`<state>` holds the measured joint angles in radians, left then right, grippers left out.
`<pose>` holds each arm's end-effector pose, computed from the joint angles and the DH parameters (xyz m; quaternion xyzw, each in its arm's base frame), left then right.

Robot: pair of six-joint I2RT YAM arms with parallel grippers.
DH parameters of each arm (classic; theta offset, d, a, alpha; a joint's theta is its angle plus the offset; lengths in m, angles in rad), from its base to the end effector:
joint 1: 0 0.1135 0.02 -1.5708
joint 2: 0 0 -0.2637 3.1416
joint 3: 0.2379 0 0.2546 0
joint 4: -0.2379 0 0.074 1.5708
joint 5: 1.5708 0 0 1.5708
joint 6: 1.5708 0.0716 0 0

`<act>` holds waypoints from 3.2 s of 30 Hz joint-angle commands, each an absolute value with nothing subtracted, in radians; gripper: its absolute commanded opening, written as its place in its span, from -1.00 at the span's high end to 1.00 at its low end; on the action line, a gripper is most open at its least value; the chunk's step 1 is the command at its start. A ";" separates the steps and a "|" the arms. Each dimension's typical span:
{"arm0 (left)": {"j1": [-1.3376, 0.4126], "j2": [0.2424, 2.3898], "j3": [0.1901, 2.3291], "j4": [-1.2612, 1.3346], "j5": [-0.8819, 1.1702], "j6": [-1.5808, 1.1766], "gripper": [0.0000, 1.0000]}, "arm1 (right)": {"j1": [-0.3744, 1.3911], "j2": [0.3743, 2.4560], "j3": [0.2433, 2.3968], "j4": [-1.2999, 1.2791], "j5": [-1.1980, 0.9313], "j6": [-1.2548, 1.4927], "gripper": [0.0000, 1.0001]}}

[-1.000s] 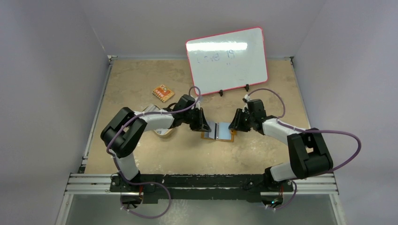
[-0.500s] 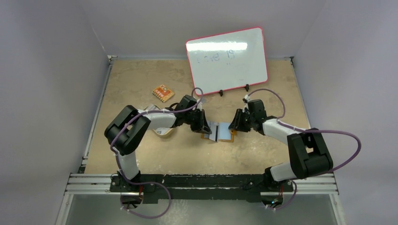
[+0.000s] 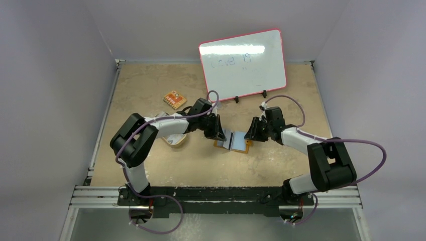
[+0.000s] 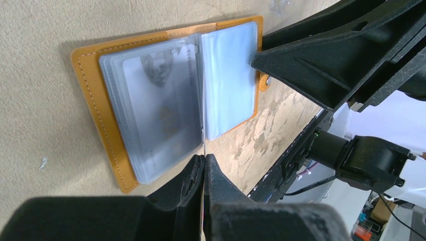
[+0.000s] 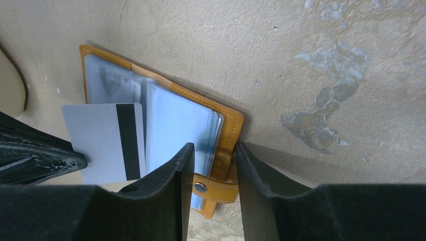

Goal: Put the credit cards into the card holder
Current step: Insert the credit card into the card holder.

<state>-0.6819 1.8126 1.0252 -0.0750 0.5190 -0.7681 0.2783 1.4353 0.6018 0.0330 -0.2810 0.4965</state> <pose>0.2795 -0.2727 0.1332 0.0499 0.9095 -0.4024 0.0913 0.2778 0.1000 0.1295 0.0476 0.9179 0.2607 0.2954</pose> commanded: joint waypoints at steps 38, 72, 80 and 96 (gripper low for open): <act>-0.682 1.904 1.089 -0.049 0.466 -0.738 1.00 | 0.276 1.456 0.605 0.048 -0.304 0.486 0.19; -0.782 1.795 0.993 0.121 0.176 -0.945 0.51 | 0.274 1.359 0.591 0.011 -0.270 0.562 0.17; -0.784 1.780 1.002 0.101 0.154 -0.930 0.38 | 0.274 1.360 0.589 0.006 -0.270 0.552 0.12; -0.793 1.858 1.018 0.145 0.182 -0.937 0.36 | 0.275 1.416 0.566 0.094 -0.288 0.561 0.15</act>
